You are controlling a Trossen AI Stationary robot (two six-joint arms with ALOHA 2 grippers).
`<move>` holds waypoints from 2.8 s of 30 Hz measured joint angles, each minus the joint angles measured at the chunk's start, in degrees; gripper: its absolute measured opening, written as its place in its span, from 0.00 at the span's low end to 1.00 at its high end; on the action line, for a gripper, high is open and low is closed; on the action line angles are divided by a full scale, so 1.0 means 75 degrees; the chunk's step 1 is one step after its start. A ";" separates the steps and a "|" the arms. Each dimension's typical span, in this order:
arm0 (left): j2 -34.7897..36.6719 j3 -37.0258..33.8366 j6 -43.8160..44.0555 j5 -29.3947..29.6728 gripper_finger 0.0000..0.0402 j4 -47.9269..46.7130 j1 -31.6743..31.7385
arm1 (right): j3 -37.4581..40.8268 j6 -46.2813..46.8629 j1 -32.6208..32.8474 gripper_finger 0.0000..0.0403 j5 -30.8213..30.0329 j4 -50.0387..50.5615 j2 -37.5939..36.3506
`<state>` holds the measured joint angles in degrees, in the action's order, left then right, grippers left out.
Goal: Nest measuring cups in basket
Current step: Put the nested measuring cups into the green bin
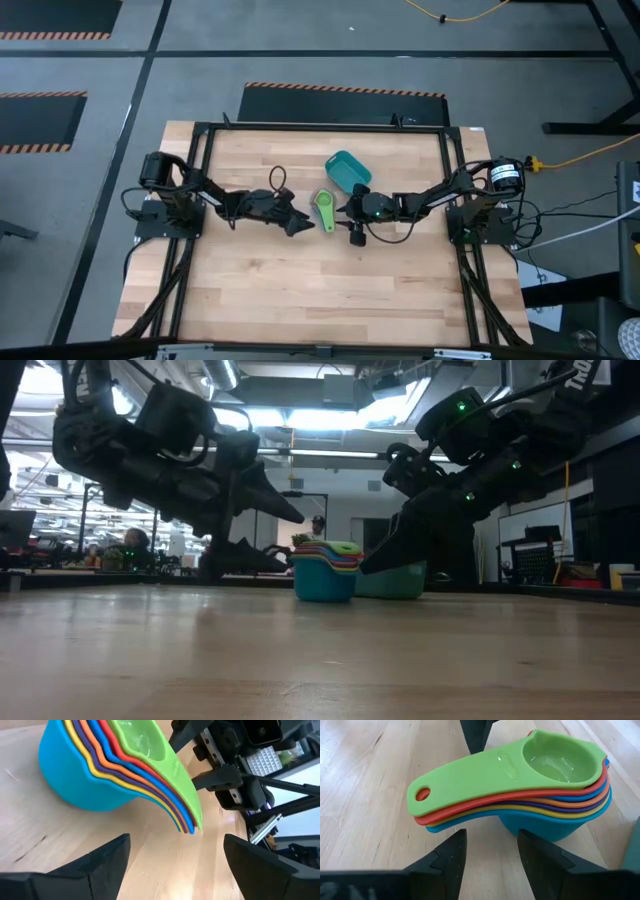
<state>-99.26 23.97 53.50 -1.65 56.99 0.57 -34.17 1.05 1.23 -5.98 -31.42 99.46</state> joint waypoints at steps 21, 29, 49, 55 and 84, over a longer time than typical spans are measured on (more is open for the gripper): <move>0.0000 0.0541 0.0212 0.0548 0.80 -0.0581 -0.0194 | -0.0330 -0.0003 0.0000 0.45 -0.0262 -0.0136 0.0314; 0.0003 0.0583 0.0218 0.0537 0.80 -0.0991 -0.0194 | -0.0759 -0.0189 0.0000 0.45 -0.0201 -0.0075 0.0469; 0.0002 0.0583 0.0408 0.0522 0.80 -0.0997 -0.0165 | -0.0807 -0.0200 0.0001 0.45 -0.0188 0.0262 0.0472; 0.0001 0.0580 0.0396 0.0545 0.80 -0.0993 -0.0165 | -0.0804 -0.0189 0.0003 0.45 -0.0192 0.0139 0.0472; 0.0002 0.0571 0.1846 0.0493 0.80 -0.1187 -0.0200 | -0.0801 -0.0366 0.0003 0.45 -0.0195 0.0284 0.0478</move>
<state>-99.25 28.25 67.34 2.04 48.09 -0.93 -40.18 -1.69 1.26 -7.44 -29.29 103.04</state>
